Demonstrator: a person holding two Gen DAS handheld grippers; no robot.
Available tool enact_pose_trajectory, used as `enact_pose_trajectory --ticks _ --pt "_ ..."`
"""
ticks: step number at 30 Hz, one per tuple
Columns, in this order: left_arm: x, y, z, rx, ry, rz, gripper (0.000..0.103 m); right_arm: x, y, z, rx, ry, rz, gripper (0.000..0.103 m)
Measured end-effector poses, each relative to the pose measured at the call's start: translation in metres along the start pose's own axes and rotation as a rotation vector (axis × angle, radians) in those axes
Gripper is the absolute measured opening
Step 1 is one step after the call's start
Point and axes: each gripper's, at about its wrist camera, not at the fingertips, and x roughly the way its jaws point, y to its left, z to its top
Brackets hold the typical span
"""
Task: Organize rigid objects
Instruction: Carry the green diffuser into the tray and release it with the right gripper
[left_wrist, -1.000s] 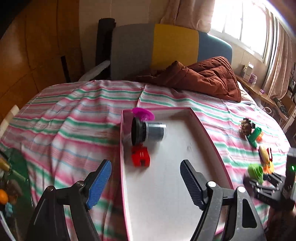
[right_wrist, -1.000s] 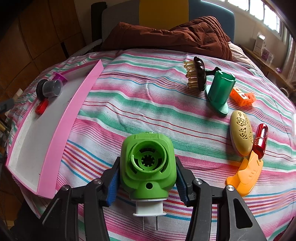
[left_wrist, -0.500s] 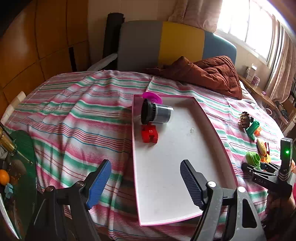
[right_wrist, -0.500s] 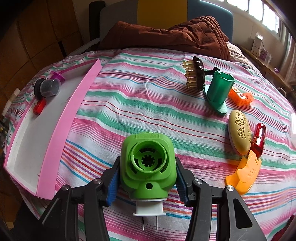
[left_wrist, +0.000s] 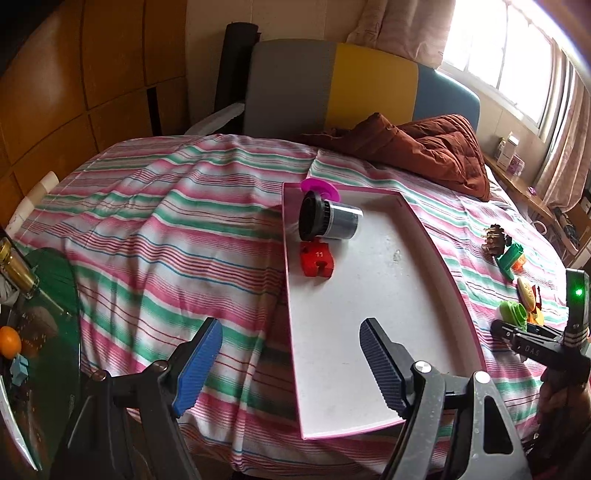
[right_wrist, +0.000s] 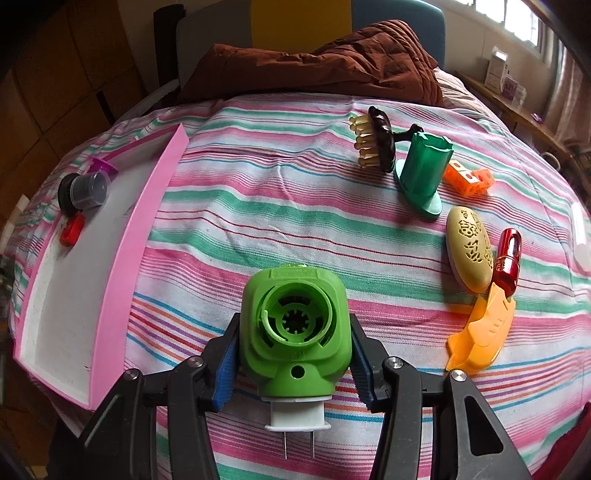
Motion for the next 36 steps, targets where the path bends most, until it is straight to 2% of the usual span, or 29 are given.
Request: enact_pose_trajectory --ticks 5,8,12,18,24,31,36 --pt "0.000 0.006 -0.003 -0.017 0.004 0.003 0.078 -0.019 0.005 0.008 0.028 -0.044 0.010 0.052" --pt "-0.001 0.011 -0.004 -0.029 -0.004 0.008 0.078 -0.037 0.019 0.019 0.027 -0.087 0.060 0.052" --pt "-0.004 0.019 -0.006 -0.046 -0.010 0.022 0.078 -0.058 0.060 0.030 -0.054 -0.124 0.160 0.052" --pt "-0.006 0.032 -0.007 -0.082 -0.007 0.038 0.078 -0.041 0.139 0.038 -0.182 -0.049 0.305 0.052" --pt "-0.008 0.040 -0.008 -0.090 -0.011 0.048 0.078 0.006 0.201 0.042 -0.174 0.096 0.371 0.052" --pt "-0.008 0.047 -0.009 -0.088 -0.013 0.064 0.078 0.048 0.234 0.047 -0.099 0.188 0.400 0.054" --pt "-0.007 0.049 -0.011 -0.092 -0.010 0.070 0.078 0.051 0.238 0.052 -0.071 0.197 0.441 0.055"
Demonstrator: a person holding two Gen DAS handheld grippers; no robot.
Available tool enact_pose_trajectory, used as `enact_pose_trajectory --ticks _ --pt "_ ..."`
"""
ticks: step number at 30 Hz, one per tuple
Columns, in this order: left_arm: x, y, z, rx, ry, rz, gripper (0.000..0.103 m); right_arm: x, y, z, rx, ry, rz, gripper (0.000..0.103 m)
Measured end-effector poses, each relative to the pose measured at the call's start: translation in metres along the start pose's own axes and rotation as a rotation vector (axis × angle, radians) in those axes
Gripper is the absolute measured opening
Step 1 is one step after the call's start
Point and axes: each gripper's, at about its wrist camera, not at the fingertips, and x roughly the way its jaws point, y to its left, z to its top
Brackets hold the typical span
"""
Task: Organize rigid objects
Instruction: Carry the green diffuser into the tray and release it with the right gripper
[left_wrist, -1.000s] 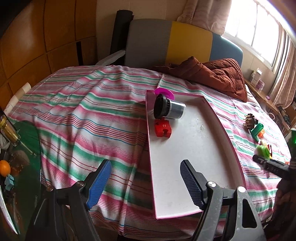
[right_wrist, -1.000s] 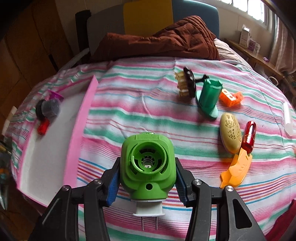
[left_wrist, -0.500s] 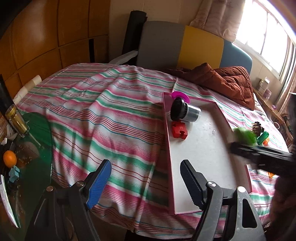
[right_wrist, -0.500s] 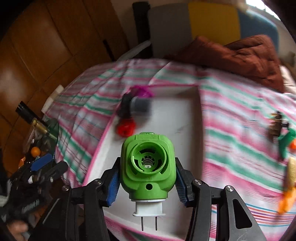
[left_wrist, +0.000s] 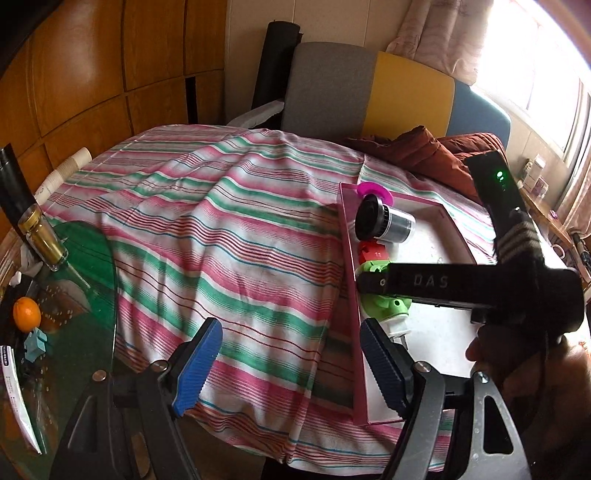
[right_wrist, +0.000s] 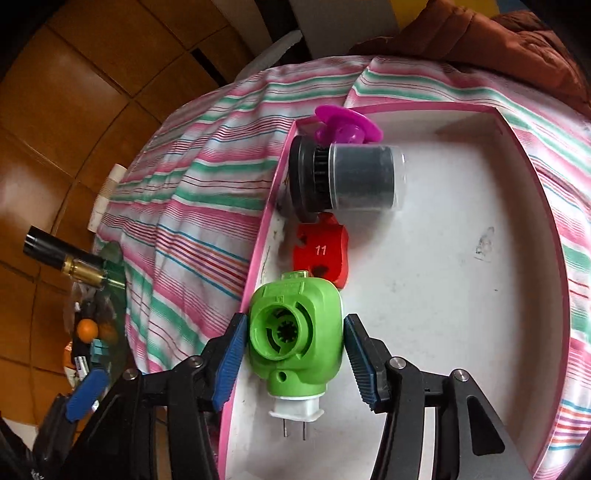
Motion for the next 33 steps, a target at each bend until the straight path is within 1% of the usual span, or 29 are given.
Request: enact_pose_trajectory --ticks 5,8,20,23,33 --pt "-0.003 -0.002 0.001 0.004 -0.010 0.001 0.078 -0.010 -0.005 -0.003 0.025 -0.013 0.056 0.055" --pt "-0.005 -0.003 0.001 0.012 -0.013 0.002 0.078 -0.017 -0.004 -0.004 0.020 -0.038 0.062 0.056" --pt "-0.014 -0.017 0.000 0.050 -0.025 0.001 0.078 -0.046 -0.009 -0.019 -0.066 -0.121 -0.027 0.056" --pt "-0.016 -0.021 0.000 0.060 -0.028 0.004 0.078 -0.054 -0.013 -0.025 -0.085 -0.150 -0.070 0.057" --pt "-0.017 -0.036 -0.002 0.102 -0.030 0.008 0.078 -0.077 -0.029 -0.038 -0.115 -0.228 -0.167 0.058"
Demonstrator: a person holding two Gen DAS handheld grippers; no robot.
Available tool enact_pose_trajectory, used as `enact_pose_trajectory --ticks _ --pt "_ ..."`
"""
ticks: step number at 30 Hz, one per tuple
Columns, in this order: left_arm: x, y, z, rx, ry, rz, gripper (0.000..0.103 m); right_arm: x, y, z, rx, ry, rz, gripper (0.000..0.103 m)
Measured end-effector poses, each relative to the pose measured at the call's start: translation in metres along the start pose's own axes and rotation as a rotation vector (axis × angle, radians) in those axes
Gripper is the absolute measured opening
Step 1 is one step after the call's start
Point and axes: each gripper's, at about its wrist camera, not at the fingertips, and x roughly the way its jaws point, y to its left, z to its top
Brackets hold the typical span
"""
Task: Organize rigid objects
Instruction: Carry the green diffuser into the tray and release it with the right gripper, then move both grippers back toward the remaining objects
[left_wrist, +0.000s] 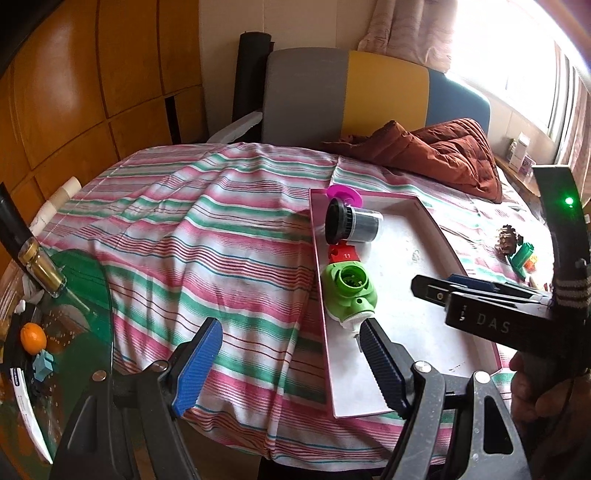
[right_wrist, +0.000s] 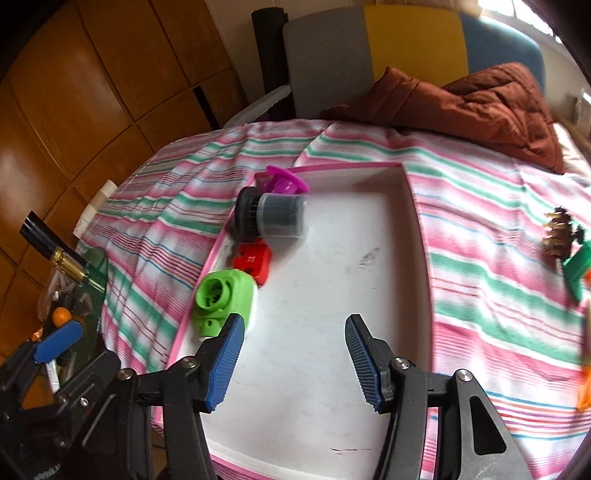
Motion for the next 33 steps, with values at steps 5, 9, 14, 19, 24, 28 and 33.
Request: enact_pose_trajectory --ticks 5,9,14,19,24,28,33 --pt "-0.001 -0.008 0.001 0.028 -0.006 0.000 0.078 -0.018 -0.014 -0.003 -0.007 -0.045 -0.042 0.059" --pt "-0.001 -0.016 0.002 0.052 -0.004 -0.003 0.078 -0.034 -0.026 -0.005 -0.016 -0.082 -0.081 0.059" --pt "0.001 -0.027 0.004 0.079 0.004 -0.013 0.078 -0.052 -0.046 -0.006 -0.006 -0.118 -0.134 0.061" --pt "-0.001 -0.040 0.004 0.120 -0.001 -0.022 0.078 -0.066 -0.073 -0.008 0.027 -0.138 -0.182 0.061" --pt "-0.001 -0.054 0.005 0.155 -0.005 -0.040 0.078 -0.085 -0.107 -0.013 0.065 -0.154 -0.243 0.062" --pt "0.000 -0.064 0.007 0.176 -0.001 -0.048 0.078 -0.102 -0.140 -0.017 0.110 -0.167 -0.301 0.063" --pt "0.001 -0.081 0.008 0.219 -0.004 -0.064 0.078 -0.127 -0.189 -0.026 0.186 -0.179 -0.391 0.065"
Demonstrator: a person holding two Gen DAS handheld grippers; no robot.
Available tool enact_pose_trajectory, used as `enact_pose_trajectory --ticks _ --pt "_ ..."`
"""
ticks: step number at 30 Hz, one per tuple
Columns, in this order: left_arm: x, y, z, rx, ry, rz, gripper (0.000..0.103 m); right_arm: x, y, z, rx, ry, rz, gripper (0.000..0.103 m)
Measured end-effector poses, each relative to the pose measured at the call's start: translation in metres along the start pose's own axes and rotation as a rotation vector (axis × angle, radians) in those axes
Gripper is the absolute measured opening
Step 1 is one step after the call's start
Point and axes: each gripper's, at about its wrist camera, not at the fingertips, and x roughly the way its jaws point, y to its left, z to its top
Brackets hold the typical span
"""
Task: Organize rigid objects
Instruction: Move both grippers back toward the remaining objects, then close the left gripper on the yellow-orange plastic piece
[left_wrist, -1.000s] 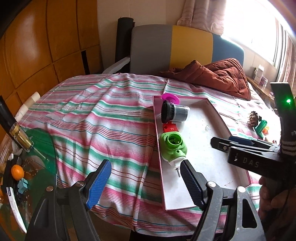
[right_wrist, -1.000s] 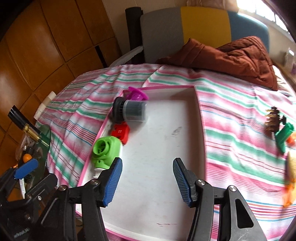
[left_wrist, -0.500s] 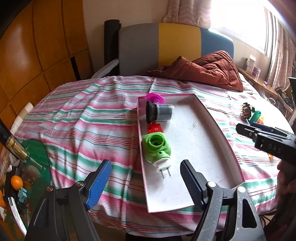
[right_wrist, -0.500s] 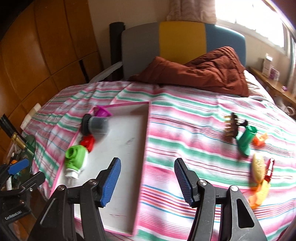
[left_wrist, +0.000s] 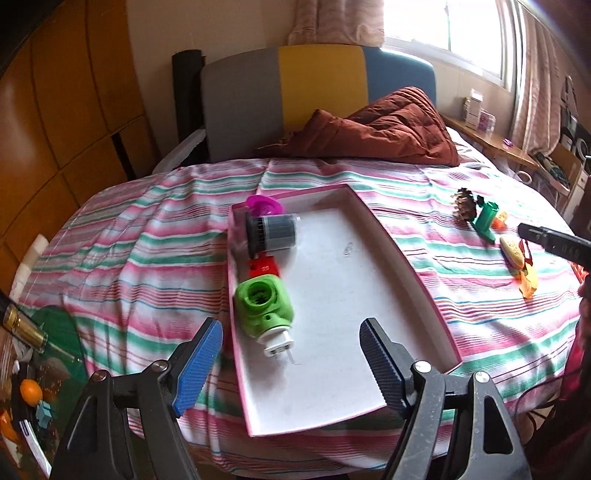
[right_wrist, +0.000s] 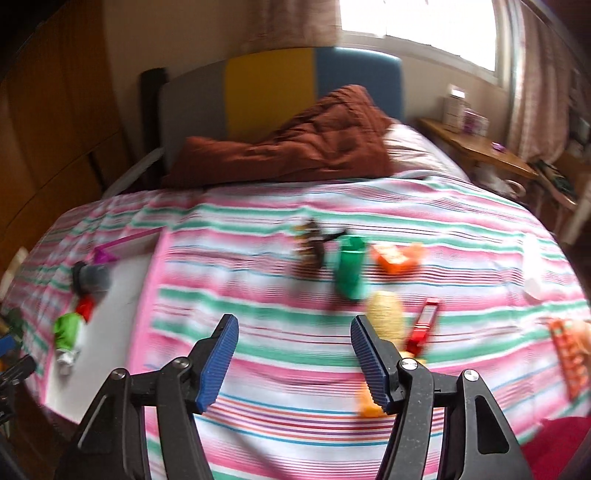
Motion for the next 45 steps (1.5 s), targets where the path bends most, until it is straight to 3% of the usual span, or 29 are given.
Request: enact_pose_trajectory --ticks 12,17,27,33,38,45 --pt "0.007 -0.042 0.010 0.087 0.009 -0.057 0.077 -0.005 -0.123 -0.010 0.192 0.004 -0.191 0.067" --pt "0.010 -0.066 0.014 0.142 0.016 -0.084 0.076 0.002 -0.163 -0.022 0.353 0.027 -0.190 0.067" --pt "0.027 -0.140 0.024 0.255 0.058 -0.254 0.069 -0.001 -0.177 -0.021 0.464 0.029 -0.130 0.068" --pt "0.047 -0.203 0.027 0.316 0.126 -0.426 0.064 -0.006 -0.185 -0.021 0.512 0.023 -0.125 0.068" --pt "0.058 -0.251 0.031 0.361 0.159 -0.520 0.064 -0.007 -0.185 -0.019 0.519 0.023 -0.110 0.070" --pt "0.079 -0.306 0.038 0.410 0.203 -0.577 0.064 -0.008 -0.187 -0.020 0.531 0.027 -0.086 0.071"
